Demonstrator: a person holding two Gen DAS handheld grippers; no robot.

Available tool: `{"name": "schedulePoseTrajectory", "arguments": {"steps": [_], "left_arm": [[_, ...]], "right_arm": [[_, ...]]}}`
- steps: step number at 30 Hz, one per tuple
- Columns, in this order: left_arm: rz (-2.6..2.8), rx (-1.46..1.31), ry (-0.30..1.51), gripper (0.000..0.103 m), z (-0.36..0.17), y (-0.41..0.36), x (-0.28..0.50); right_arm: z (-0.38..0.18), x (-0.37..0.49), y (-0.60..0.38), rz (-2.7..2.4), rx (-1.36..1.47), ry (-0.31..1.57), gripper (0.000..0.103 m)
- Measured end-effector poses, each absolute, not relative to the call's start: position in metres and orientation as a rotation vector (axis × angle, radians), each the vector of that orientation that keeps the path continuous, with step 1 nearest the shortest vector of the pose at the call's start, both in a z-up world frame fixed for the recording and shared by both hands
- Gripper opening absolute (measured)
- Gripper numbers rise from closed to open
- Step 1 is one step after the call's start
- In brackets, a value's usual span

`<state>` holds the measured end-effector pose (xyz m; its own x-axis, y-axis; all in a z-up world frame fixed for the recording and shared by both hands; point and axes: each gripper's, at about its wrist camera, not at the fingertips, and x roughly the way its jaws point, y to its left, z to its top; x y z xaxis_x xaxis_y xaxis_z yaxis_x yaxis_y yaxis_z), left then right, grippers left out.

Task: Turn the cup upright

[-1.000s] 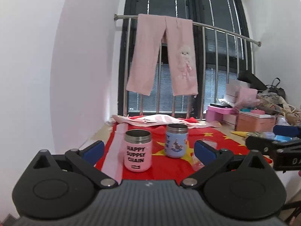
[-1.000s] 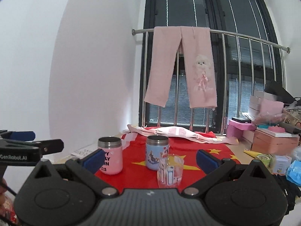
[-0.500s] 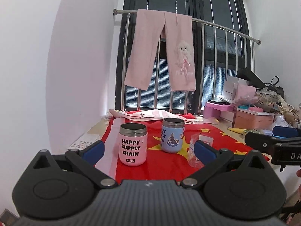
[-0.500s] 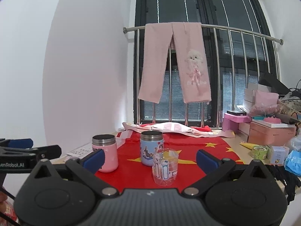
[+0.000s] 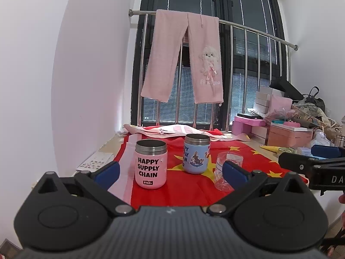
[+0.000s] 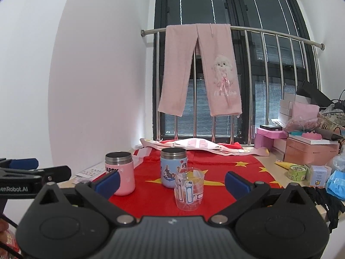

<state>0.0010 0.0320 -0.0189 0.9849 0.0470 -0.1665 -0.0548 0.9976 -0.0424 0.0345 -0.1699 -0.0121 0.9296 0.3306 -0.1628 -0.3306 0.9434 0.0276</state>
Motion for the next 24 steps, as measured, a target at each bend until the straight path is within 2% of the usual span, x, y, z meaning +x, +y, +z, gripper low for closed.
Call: {"name": "schedulePoseTrajectory", "arguments": {"steps": [24], "left_arm": [[0.046, -0.046, 0.161, 0.103, -0.0186, 0.0289, 0.0027]], "right_arm": [[-0.0131, 0.0337, -0.1686, 0.340, 0.000, 0.162, 0.103]]}}
